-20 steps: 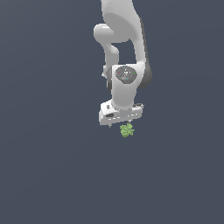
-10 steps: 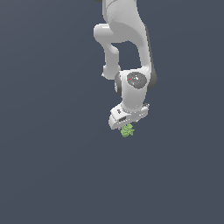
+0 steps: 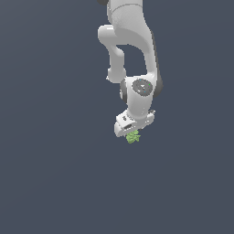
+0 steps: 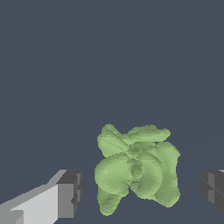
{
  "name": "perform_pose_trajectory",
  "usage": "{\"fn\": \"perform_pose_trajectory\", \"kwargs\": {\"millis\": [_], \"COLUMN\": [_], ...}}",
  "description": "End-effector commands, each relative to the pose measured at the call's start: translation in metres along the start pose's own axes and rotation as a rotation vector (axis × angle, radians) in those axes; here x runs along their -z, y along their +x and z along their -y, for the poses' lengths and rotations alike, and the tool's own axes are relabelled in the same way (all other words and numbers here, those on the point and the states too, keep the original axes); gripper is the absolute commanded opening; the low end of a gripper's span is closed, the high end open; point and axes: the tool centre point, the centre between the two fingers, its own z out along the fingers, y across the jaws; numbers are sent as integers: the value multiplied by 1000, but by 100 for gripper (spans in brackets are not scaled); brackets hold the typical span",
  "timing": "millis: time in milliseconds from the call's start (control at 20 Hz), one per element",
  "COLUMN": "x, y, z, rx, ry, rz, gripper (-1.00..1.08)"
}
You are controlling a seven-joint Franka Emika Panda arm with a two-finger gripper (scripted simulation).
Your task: Pick up the object and move it to a goal position.
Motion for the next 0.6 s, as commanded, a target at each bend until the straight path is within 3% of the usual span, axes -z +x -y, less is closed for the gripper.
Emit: {"fn": "perform_pose_trajectory", "kwargs": {"millis": [0, 450, 500, 550], "x": [-12, -36, -36, -36], "y": [-1, 0, 0, 0], "z": [1, 1, 1, 1], "rx": [2, 5, 5, 5], "ry": [0, 0, 0, 0], "rz": [1, 0, 0, 0], "gripper": [100, 100, -100, -100]}}
